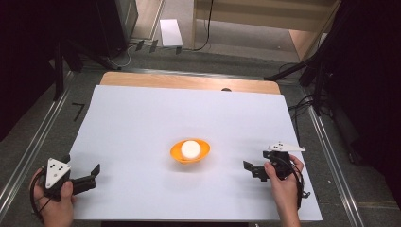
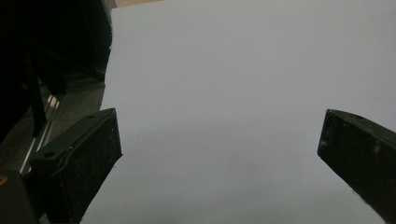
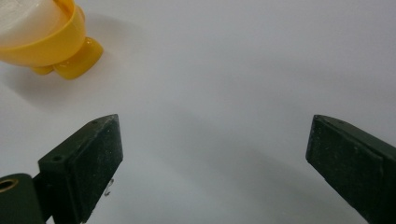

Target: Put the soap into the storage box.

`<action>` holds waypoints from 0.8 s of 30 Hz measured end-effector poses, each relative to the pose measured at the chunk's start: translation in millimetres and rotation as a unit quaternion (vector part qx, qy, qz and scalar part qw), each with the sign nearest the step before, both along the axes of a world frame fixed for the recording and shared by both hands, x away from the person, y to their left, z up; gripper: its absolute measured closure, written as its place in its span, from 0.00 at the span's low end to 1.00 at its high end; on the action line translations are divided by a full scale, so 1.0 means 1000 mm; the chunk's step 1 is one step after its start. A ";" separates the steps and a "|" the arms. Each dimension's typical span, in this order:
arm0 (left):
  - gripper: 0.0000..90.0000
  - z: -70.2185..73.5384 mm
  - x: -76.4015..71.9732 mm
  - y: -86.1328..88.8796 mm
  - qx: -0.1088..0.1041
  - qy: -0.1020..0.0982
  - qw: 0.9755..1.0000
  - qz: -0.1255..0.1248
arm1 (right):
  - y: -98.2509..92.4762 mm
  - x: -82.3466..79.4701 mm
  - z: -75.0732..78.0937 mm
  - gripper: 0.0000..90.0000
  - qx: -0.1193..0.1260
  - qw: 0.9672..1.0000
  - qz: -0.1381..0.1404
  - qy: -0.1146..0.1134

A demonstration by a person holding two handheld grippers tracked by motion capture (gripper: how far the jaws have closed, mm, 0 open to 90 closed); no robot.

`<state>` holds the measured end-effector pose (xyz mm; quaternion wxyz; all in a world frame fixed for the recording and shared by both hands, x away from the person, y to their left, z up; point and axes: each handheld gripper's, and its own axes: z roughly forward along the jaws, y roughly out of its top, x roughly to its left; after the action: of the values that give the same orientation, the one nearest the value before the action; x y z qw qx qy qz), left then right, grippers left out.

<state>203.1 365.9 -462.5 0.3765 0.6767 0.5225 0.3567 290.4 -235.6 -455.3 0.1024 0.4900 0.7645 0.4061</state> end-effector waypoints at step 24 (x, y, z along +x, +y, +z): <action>0.00 0.000 0.001 0.001 -0.003 0.004 1.000 -0.001 | -0.086 -0.039 -0.020 0.03 0.038 0.996 -0.076 -0.040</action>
<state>204.1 366.8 -462.4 0.3763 0.6775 0.5247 0.3522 251.4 -321.7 -475.0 0.1450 0.5337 0.7042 0.4454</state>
